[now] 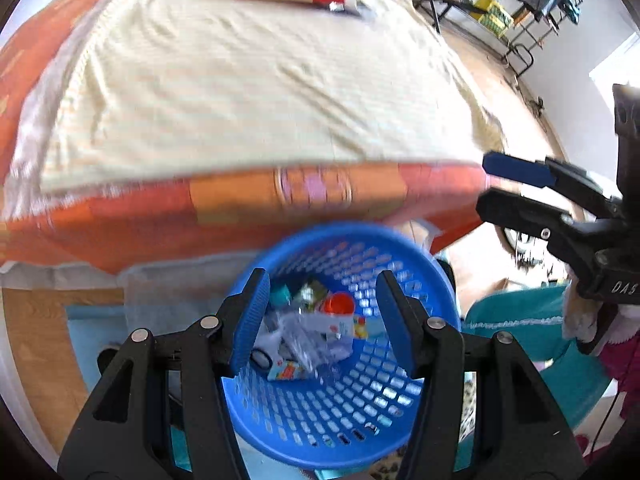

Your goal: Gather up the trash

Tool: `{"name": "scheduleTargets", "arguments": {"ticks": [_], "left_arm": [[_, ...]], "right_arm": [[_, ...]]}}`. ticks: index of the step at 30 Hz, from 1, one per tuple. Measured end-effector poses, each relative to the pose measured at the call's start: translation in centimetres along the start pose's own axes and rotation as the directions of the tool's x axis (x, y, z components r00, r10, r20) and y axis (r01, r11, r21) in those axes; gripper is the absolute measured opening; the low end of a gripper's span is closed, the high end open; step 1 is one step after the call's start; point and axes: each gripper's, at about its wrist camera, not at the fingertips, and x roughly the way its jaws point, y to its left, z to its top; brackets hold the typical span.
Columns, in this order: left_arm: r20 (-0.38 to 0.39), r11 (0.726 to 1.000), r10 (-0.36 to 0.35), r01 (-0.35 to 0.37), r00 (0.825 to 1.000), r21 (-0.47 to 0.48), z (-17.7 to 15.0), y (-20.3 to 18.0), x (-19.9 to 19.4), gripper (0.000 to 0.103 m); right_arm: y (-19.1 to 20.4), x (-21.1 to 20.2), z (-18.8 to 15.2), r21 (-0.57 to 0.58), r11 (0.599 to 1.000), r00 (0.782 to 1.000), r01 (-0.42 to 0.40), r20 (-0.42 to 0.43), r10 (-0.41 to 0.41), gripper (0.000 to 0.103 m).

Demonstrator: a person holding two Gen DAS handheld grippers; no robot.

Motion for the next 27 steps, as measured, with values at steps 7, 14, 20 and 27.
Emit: {"name": "scheduleTargets", "arguments": {"ticks": [7,14,20,27], "left_arm": [[0.046,0.999,0.001,0.001,0.999,-0.046,4.4,1.0,-1.2,0.057],[0.093,0.999,0.019,-0.016,0.995,-0.031,10.9,1.5,-1.8,0.057],[0.134,1.000,0.021,-0.021,0.991,0.000,18.9,1.9,-0.5,0.057],[0.165,0.997,-0.018,0.005,0.986,0.075,28.5,0.7,2.0,0.057]], "right_arm": [[-3.2,-1.1,3.2,0.073,0.997,0.999,-0.020,0.050,0.016,0.060],[-7.6,-2.1,6.5,0.160,0.987,0.996,0.001,0.091,-0.016,0.060],[-10.6,-3.0,8.3,0.202,0.979,0.992,0.016,0.118,-0.041,0.060],[-11.3,-3.4,8.8,0.222,0.974,0.993,-0.045,0.118,0.019,0.060]]}}
